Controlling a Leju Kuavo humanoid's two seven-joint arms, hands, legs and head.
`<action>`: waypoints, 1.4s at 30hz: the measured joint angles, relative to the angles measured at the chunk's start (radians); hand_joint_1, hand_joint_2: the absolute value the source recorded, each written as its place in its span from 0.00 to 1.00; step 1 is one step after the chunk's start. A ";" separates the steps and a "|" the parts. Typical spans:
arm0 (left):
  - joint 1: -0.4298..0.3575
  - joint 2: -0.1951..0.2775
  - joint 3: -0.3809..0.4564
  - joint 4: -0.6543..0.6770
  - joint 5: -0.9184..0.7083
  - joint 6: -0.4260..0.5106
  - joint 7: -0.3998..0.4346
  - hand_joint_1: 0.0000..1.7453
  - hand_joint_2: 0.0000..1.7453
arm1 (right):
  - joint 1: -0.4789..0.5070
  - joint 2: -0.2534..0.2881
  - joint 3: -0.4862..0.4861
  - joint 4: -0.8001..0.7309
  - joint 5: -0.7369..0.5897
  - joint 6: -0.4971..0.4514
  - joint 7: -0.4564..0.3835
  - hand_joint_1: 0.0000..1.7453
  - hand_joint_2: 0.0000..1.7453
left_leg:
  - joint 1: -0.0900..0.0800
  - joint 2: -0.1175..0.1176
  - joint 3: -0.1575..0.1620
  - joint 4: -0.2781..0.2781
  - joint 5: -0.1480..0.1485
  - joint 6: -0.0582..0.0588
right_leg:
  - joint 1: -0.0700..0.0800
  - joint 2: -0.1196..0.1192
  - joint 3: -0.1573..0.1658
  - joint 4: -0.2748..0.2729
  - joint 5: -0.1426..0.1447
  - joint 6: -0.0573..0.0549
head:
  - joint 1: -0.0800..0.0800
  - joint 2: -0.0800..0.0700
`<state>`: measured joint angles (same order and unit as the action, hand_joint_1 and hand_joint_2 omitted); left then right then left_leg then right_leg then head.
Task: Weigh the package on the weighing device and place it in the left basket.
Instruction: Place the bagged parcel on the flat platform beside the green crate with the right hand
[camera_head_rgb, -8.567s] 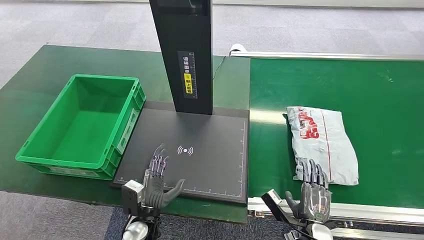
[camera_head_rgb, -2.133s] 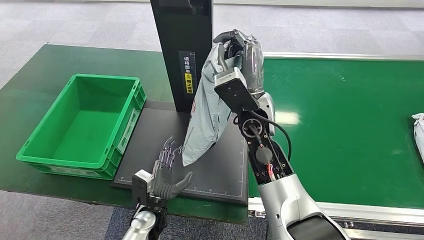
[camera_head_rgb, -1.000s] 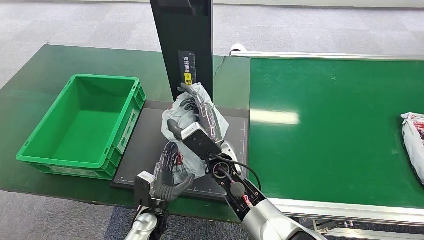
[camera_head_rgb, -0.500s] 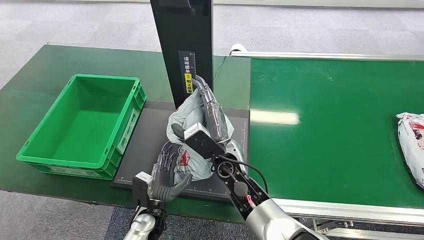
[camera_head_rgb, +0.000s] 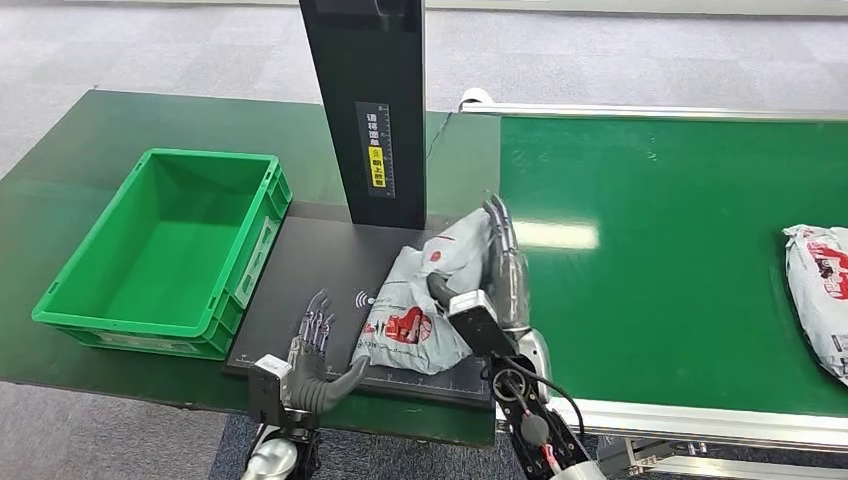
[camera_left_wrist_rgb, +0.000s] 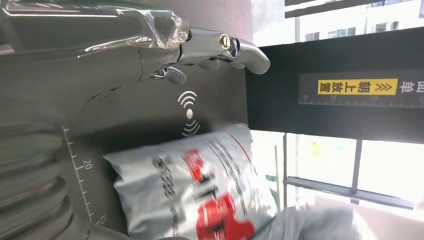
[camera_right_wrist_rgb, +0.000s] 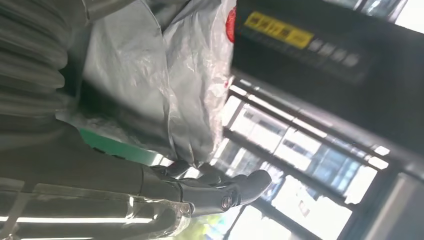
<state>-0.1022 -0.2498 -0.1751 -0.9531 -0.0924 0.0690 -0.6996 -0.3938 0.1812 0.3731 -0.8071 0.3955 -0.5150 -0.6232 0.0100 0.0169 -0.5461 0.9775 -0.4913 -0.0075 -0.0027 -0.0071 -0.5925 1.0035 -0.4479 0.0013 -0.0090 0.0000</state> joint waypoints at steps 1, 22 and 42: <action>0.005 0.000 0.002 -0.004 0.000 0.002 0.000 0.00 1.00 | 0.027 -0.006 -0.020 -0.018 0.000 0.002 0.004 0.00 1.00 | 0.000 0.000 0.000 0.000 0.000 0.000 | 0.000 0.000 0.000 0.000 0.000 0.000 | 0.000 0.000; 0.058 -0.002 0.007 -0.064 -0.123 0.036 0.000 0.00 1.00 | 0.284 -0.008 -0.464 -0.026 0.054 0.123 0.001 0.00 0.00 | 0.000 0.000 0.000 0.000 -0.001 0.000 | 0.000 0.000 0.000 0.000 0.000 0.000 | 0.000 0.000; 0.027 -0.021 -0.163 -0.027 -0.843 0.390 0.094 0.00 1.00 | 0.352 0.076 -0.634 -0.156 0.164 0.229 0.014 0.00 0.00 | 0.000 0.000 0.000 0.000 -0.001 0.000 | 0.000 0.000 0.000 0.000 0.000 0.000 | 0.000 0.000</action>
<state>-0.0750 -0.2706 -0.3382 -0.9799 -0.9357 0.4587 -0.6055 -0.0413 0.2574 -0.2609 -0.9627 0.5595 -0.2865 -0.6089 0.0099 0.0171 -0.5462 0.9773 -0.4918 -0.0075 -0.0030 -0.0071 -0.5925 1.0032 -0.4484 0.0014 -0.0090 0.0000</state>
